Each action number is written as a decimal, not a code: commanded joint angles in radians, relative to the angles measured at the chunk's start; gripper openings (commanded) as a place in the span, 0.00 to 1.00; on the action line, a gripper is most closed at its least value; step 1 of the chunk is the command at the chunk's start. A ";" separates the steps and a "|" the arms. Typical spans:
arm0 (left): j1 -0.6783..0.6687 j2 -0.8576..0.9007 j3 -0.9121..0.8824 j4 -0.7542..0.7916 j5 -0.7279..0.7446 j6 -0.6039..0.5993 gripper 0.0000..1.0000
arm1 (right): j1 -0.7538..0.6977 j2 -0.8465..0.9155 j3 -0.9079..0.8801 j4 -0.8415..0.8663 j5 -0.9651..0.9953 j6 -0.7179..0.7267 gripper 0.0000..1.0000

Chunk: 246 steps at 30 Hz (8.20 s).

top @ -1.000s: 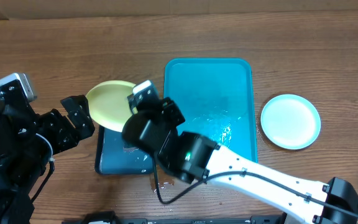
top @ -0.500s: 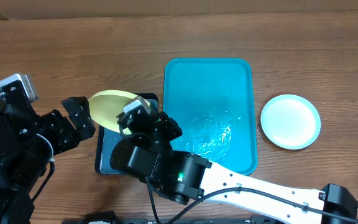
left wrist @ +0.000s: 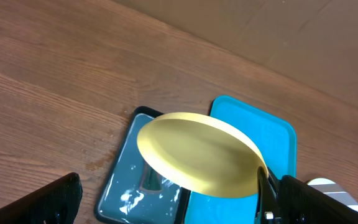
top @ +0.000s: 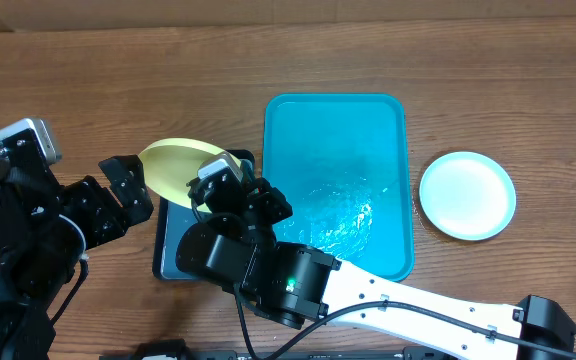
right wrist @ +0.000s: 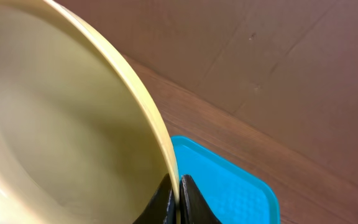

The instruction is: Clean dirty plates on tray and stack at the side

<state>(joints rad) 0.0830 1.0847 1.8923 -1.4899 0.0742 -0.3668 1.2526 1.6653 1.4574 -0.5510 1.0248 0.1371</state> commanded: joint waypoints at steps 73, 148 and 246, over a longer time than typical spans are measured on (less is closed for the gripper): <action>0.004 0.002 0.000 0.001 -0.003 0.001 1.00 | -0.644 -0.058 0.015 -0.037 -1.087 0.421 0.04; 0.004 0.002 0.000 0.001 -0.003 0.001 1.00 | -1.254 -1.385 -0.912 -0.129 -1.332 -0.108 1.00; -0.082 -1.081 -1.888 1.427 0.072 0.158 1.00 | -1.253 -1.662 -1.450 0.495 -1.313 -0.108 1.00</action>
<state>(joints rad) -0.0048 0.0132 0.0082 -0.0601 0.1551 -0.2279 -0.0051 0.0109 0.0185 -0.0624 -0.2989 0.0261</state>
